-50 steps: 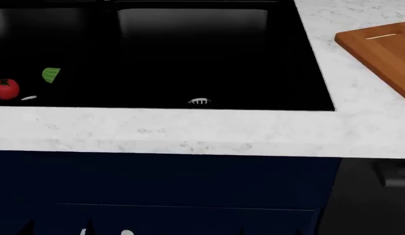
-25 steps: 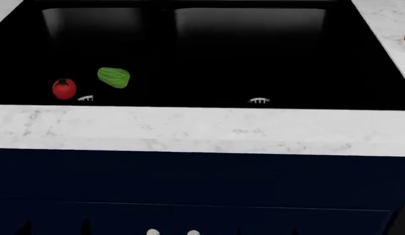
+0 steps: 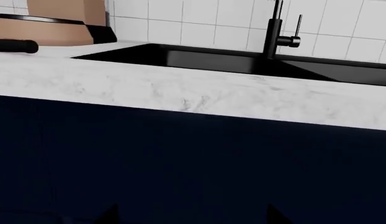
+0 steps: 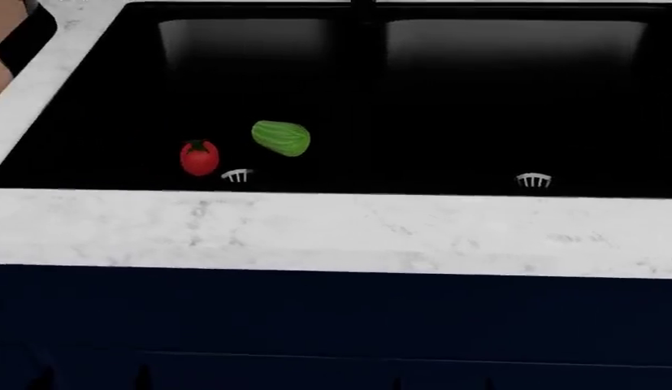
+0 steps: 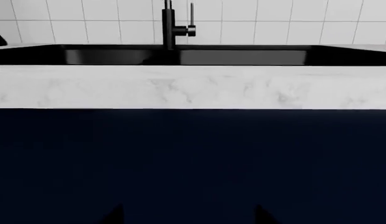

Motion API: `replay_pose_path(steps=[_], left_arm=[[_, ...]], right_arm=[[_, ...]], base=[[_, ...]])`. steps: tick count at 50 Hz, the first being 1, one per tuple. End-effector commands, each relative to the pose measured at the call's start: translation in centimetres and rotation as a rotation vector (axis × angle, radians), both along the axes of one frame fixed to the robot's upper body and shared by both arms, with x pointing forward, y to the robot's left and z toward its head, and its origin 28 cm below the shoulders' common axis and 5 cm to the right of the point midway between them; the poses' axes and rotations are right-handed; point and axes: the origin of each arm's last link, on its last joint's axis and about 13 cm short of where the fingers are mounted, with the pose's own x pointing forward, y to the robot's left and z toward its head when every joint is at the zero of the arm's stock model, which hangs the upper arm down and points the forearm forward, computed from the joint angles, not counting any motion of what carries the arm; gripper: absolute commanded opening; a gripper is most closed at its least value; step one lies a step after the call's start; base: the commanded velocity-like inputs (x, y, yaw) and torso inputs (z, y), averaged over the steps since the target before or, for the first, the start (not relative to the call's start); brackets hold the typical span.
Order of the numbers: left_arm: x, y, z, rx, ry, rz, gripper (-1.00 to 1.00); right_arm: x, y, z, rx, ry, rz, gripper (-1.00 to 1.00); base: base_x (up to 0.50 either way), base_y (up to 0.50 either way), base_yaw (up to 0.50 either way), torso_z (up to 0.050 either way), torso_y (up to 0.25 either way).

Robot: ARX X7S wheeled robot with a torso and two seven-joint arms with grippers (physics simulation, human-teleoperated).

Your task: Pick the vegetables from the sink and place them on the cutting board.

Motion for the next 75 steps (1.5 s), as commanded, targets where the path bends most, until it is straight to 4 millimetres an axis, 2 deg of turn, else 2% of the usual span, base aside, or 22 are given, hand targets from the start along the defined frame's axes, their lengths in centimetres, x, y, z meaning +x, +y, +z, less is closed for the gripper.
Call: replay_pose_path(steps=[1, 28, 32, 34, 35, 37, 40, 43, 49, 52, 54, 57, 59, 66, 71, 75], left_arm=[[0.1, 0.0, -0.1, 0.005, 0.001, 0.003, 1.00], [0.4, 0.1, -0.6, -0.002, 0.024, 0.017, 1.00], [0.5, 0.1, -0.6, 0.018, 0.023, 0.031, 1.00], [0.5, -0.1, -0.2, 0.036, 0.046, 0.001, 1.00], [0.3, -0.3, 0.5, 0.007, 0.017, -0.040, 1.00], [-0.2, -1.0, 2.1, 0.073, -0.078, -0.109, 1.00], [0.0, -1.7, 4.4, 0.069, -0.108, -0.180, 1.00], [0.9, -2.1, 6.7, 0.076, -0.146, -0.194, 1.00], [3.0, -2.0, 10.2, 0.045, -0.162, -0.175, 1.00], [3.7, -1.9, 12.0, 0.050, -0.181, -0.159, 1.00], [4.5, -1.7, 14.2, 0.056, -0.214, -0.152, 1.00], [5.3, -1.6, 15.9, 0.054, -0.221, -0.146, 1.00], [6.8, -1.5, 16.9, 0.079, -0.213, -0.122, 1.00], [10.1, -1.4, 18.3, 0.111, -0.192, -0.105, 1.00], [11.6, -1.8, 18.5, 0.102, -0.174, -0.101, 1.00], [12.7, -2.1, 17.8, 0.105, -0.156, -0.110, 1.00]], right_arm=[[0.0, 0.0, 0.1, 0.006, -0.005, -0.002, 1.00], [-0.2, -0.1, 0.1, 0.027, -0.043, -0.032, 1.00], [-0.3, -0.2, 0.4, 0.047, -0.033, -0.034, 1.00], [-0.5, -0.3, 1.4, 0.004, -0.009, -0.030, 1.00], [-0.7, -0.4, 2.8, -0.001, -0.007, -0.023, 1.00], [-1.1, -0.6, 4.6, -0.024, -0.045, 0.017, 1.00], [-1.1, -1.2, 7.0, -0.057, -0.073, 0.021, 1.00], [-0.6, -1.9, 10.0, -0.072, -0.111, 0.030, 1.00], [0.8, -2.6, 14.8, -0.119, -0.149, 0.015, 1.00], [1.6, -2.8, 17.2, -0.121, -0.165, 0.001, 1.00], [2.0, -2.8, 18.6, -0.131, -0.174, 0.004, 1.00], [2.7, -3.0, 20.2, -0.145, -0.177, 0.003, 1.00], [3.9, -3.3, 21.9, -0.183, -0.168, -0.002, 1.00], [7.3, -4.4, 24.5, -0.214, -0.150, -0.004, 1.00], [9.2, -4.5, 24.1, -0.219, -0.091, 0.007, 1.00], [9.7, -4.5, 23.3, -0.209, -0.079, 0.041, 1.00]], base=[[0.08, 0.50, 0.00, 0.000, 0.000], [0.01, 0.50, 0.00, 0.000, 0.000], [0.00, 0.00, 0.00, 0.000, 0.000], [0.00, 0.00, 0.00, 0.000, 0.000], [0.00, 0.00, 0.00, 0.000, 0.000], [0.00, 0.00, 0.00, 0.000, 0.000], [0.00, 0.00, 0.00, 0.000, 0.000], [0.00, 0.00, 0.00, 0.000, 0.000], [0.00, 0.00, 0.00, 0.000, 0.000], [0.00, 0.00, 0.00, 0.000, 0.000], [0.00, 0.00, 0.00, 0.000, 0.000], [0.00, 0.00, 0.00, 0.000, 0.000], [0.00, 0.00, 0.00, 0.000, 0.000], [0.00, 0.00, 0.00, 0.000, 0.000], [0.44, -0.24, 0.00, 0.000, 0.000], [0.50, -0.17, 0.00, 0.000, 0.000]])
